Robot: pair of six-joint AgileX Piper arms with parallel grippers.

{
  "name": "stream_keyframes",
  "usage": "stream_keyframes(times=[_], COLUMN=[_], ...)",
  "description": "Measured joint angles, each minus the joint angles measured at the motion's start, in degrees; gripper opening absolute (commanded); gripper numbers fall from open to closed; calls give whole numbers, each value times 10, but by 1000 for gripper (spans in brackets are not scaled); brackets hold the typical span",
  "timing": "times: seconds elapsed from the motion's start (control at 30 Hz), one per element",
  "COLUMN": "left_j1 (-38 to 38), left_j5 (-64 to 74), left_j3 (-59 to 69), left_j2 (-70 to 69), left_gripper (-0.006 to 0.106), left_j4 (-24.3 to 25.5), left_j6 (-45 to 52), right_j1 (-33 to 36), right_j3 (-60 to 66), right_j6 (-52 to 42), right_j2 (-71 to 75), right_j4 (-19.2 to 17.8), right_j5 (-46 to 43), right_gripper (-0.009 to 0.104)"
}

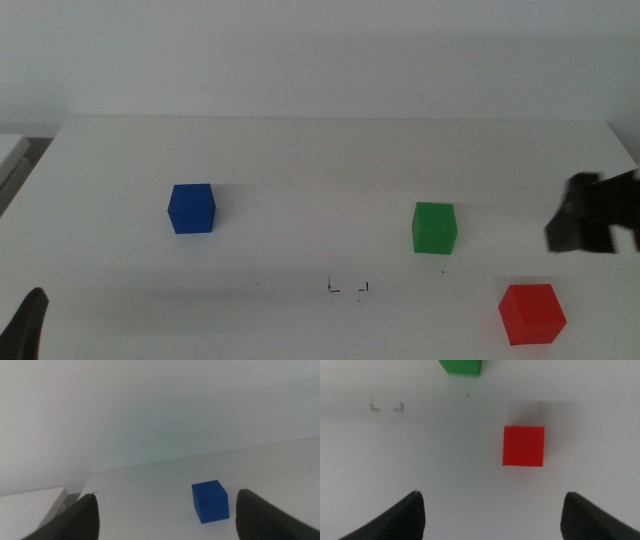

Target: Stack red cubes first, then green, then blue cubes in a specific spot.

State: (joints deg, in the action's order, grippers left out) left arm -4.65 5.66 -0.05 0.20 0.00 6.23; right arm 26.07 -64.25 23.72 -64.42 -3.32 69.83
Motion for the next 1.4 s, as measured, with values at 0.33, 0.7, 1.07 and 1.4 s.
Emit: stream_keyframes(times=[0.33,0.7,1.07,1.4], left_j1=[0,0,0,0], left_j5=[0,0,0,0], left_j3=[0,0,0,0], left_j2=[0,0,0,0], left_gripper=[94,94,94,94], left_j4=[0,0,0,0], left_j6=[0,0,0,0], right_j1=[2,-38,-43,-49], right_j3=[72,143,143,143], right_j6=[25,0,0,28], right_j2=[-59,-122,-215,-258], right_j4=[-40,-21,-20,-20], right_j5=[-30,-139,-206,-241], right_gripper=[93,93,93,93])
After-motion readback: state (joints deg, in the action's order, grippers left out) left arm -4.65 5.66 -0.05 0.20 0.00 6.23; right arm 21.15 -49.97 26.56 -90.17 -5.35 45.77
